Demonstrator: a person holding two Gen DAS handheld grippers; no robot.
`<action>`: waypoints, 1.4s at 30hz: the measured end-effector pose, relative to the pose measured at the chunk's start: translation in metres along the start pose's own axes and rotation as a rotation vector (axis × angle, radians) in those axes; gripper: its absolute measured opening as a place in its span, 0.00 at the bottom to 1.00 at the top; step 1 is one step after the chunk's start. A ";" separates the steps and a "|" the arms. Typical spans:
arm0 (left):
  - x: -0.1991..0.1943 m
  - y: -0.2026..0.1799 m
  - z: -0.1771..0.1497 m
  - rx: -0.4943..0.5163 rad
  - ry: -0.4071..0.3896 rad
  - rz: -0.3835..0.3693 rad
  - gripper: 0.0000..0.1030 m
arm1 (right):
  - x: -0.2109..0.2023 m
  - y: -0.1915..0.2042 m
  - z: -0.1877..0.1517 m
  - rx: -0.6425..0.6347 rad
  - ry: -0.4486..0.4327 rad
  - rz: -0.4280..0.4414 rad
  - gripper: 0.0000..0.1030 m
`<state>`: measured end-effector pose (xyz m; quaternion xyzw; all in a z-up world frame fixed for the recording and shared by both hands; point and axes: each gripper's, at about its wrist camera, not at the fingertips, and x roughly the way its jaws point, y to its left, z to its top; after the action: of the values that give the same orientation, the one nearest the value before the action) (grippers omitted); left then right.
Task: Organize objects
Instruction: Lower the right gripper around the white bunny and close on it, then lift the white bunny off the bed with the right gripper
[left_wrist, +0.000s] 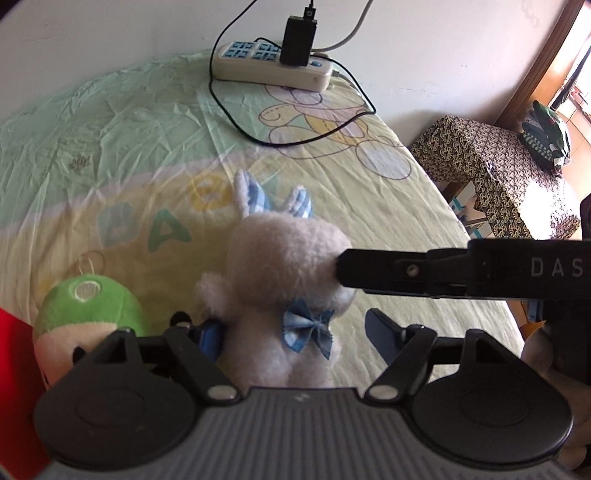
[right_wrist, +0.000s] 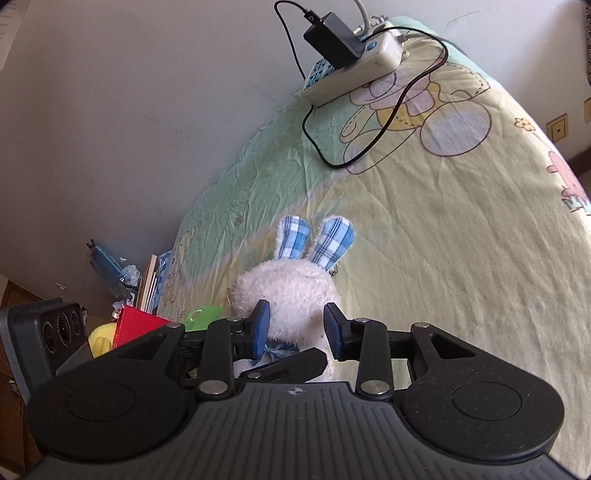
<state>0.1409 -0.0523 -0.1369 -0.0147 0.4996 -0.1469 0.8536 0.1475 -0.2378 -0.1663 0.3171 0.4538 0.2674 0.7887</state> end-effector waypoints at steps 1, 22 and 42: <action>0.002 -0.002 0.000 0.013 0.002 0.012 0.78 | 0.003 0.000 0.000 0.002 0.002 0.010 0.38; 0.008 -0.011 0.000 0.041 0.011 0.024 0.78 | 0.028 -0.017 0.001 0.066 0.072 0.132 0.54; 0.001 -0.047 -0.029 0.067 0.106 -0.160 0.82 | -0.042 -0.019 -0.029 -0.035 0.071 -0.042 0.61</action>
<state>0.1053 -0.0943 -0.1439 -0.0182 0.5360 -0.2318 0.8116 0.1055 -0.2726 -0.1693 0.2837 0.4834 0.2697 0.7830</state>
